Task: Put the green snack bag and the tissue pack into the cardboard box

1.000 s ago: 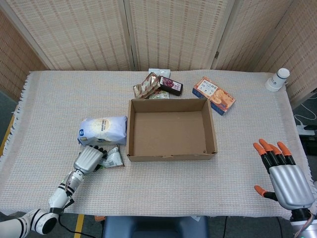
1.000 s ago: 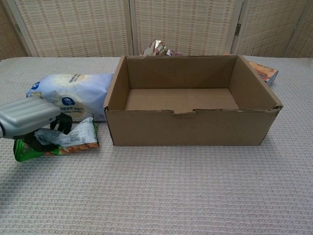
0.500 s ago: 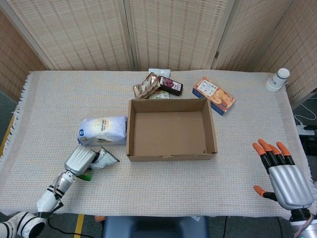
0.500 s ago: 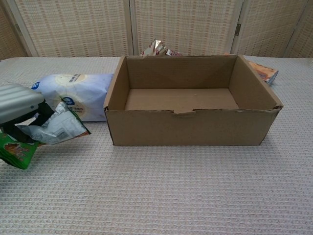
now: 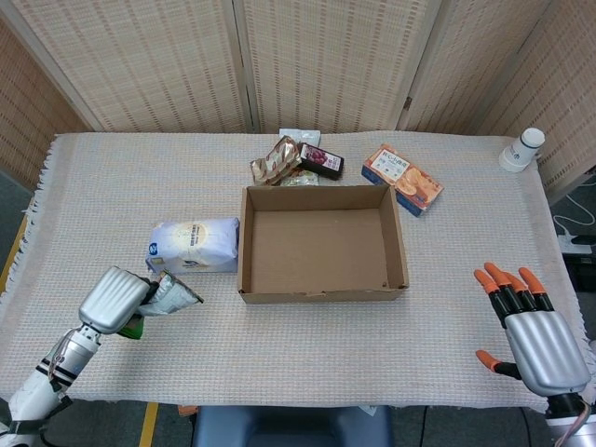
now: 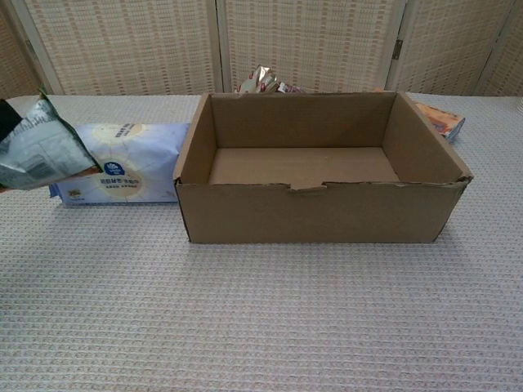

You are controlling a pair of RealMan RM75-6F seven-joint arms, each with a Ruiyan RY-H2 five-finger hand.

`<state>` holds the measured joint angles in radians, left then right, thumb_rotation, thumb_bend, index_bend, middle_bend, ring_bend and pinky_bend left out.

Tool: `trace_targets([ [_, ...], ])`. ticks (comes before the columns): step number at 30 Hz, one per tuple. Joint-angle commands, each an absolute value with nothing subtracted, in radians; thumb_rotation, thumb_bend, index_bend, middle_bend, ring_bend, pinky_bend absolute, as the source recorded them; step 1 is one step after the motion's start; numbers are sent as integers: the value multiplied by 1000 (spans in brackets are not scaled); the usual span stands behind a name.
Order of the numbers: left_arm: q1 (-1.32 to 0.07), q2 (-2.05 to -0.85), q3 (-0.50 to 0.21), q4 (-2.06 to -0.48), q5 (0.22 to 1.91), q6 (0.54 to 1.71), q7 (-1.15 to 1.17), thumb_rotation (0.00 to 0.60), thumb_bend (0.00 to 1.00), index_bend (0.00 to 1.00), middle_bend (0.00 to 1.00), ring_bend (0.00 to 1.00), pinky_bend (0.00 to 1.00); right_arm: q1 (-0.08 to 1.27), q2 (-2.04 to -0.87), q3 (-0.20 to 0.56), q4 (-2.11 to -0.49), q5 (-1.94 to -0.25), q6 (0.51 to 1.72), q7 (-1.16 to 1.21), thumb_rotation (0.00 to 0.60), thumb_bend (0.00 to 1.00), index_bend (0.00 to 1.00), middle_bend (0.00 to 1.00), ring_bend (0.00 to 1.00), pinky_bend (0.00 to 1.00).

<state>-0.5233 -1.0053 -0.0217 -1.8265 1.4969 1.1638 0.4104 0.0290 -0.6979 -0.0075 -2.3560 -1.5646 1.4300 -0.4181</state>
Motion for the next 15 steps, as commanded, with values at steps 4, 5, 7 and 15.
trace_targets([
  [4,-631,-837,-171,-2044,1435,1123,477,600,451,783,923,789,866,28,-700,-7,-2356,-1568,1434,-420,600,4,48,9,0,0],
  [5,-656,-844,-205,-2064,1425,1128,481,600,451,783,923,789,866,28,-700,-6,-2356,-1567,1436,-420,600,4,48,9,0,0],
  [7,-690,-887,-254,-2064,1418,1152,493,600,452,783,923,789,866,26,-700,-6,-2356,-1566,1439,-421,600,4,48,9,0,0],
  [15,-867,-1237,-370,-1924,1340,1204,599,600,453,783,922,789,865,28,-682,10,-2356,-1540,1458,-399,600,5,48,9,0,0],
])
